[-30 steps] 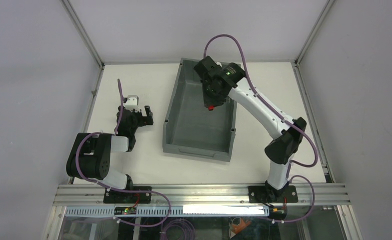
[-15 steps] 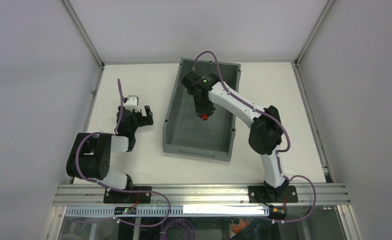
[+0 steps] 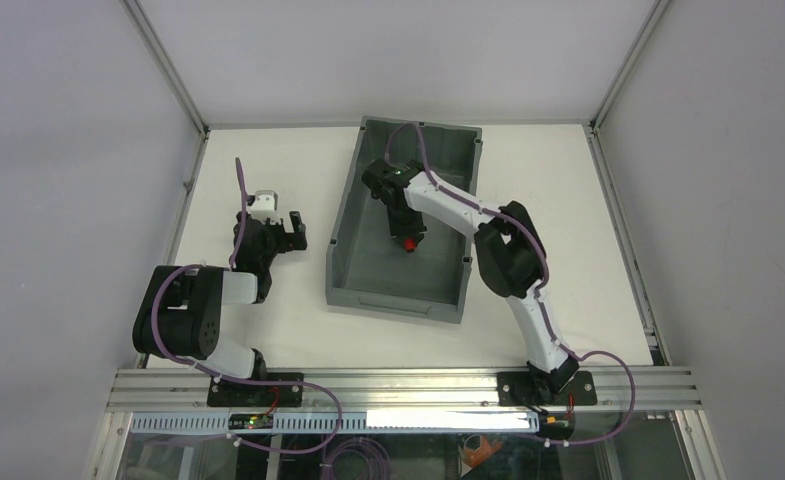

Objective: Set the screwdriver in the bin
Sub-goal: Place the screwdriver in the bin, then reset both arms

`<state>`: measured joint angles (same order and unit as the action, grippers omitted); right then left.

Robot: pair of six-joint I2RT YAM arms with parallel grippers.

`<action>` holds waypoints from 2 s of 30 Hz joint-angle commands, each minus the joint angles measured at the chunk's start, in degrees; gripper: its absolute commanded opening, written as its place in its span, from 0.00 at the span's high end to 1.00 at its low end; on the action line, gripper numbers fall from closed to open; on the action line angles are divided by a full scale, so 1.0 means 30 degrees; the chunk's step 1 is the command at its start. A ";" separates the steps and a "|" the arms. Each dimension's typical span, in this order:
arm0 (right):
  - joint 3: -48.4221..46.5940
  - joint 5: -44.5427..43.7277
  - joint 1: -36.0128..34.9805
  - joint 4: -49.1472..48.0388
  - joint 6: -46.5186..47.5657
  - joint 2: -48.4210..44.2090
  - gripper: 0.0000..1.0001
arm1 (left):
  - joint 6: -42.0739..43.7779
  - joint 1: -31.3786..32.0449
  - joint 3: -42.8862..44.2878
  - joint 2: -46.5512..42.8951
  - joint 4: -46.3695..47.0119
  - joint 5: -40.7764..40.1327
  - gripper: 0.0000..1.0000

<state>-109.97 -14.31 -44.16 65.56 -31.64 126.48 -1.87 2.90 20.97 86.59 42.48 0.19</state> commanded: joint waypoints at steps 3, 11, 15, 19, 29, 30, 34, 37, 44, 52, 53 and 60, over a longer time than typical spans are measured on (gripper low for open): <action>-0.0022 0.0755 0.0502 -0.0784 -0.0235 0.0701 0.95 | 0.0447 -0.0098 0.0334 -0.0093 0.1135 0.0336 0.01; 0.0057 0.0875 0.0680 -0.0811 -0.0197 0.0817 0.71 | 0.0447 -0.0094 0.0334 -0.0094 0.1152 0.0319 0.01; -0.0077 0.0741 0.0738 -0.0707 -0.0144 0.0542 0.59 | 0.0447 -0.0109 0.0334 -0.0093 0.1146 0.0316 0.01; -0.0431 0.0625 0.0796 -0.0380 -0.0001 0.0232 0.51 | 0.0446 -0.0086 0.0334 -0.0104 0.1134 0.0332 0.01; -0.1991 0.0072 0.0808 0.0998 0.0573 -0.1660 0.49 | 0.0447 -0.0092 0.0334 -0.0093 0.1137 0.0344 0.01; -0.2059 0.0113 0.0805 0.1075 0.0584 -0.1918 0.49 | 0.0447 -0.0102 0.0334 -0.0104 0.1145 0.0322 0.01; -0.2232 0.0139 0.0812 0.1251 0.0722 -0.3188 0.44 | 0.0447 -0.0109 0.0334 -0.0118 0.1141 0.0319 0.01; -0.2483 0.0056 0.0805 0.1470 0.0858 -0.4036 0.41 | 0.0447 -0.0109 0.0334 -0.0111 0.1137 0.0308 0.01; -0.3206 -0.0388 0.0805 0.2118 0.1192 -0.5730 0.32 | 0.0447 -0.0108 0.0334 -0.0108 0.1133 0.0323 0.01; -0.3205 -0.1315 0.0833 0.2566 0.1539 -0.7888 0.15 | 0.0447 -0.0092 0.0334 -0.0093 0.1135 0.0337 0.01; -0.3166 -0.1478 0.0856 0.2601 0.1598 -0.8200 0.12 | 0.0447 -0.0094 0.0334 -0.0096 0.1141 0.0320 0.01; -0.2200 -0.2521 0.1391 0.2630 0.2121 -1.0533 0.01 | 0.0447 -0.0087 0.0334 -0.0101 0.1133 0.0304 0.01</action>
<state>-117.23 -18.28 -41.19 73.41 -26.70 101.19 -1.87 2.90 20.97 86.59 42.48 0.21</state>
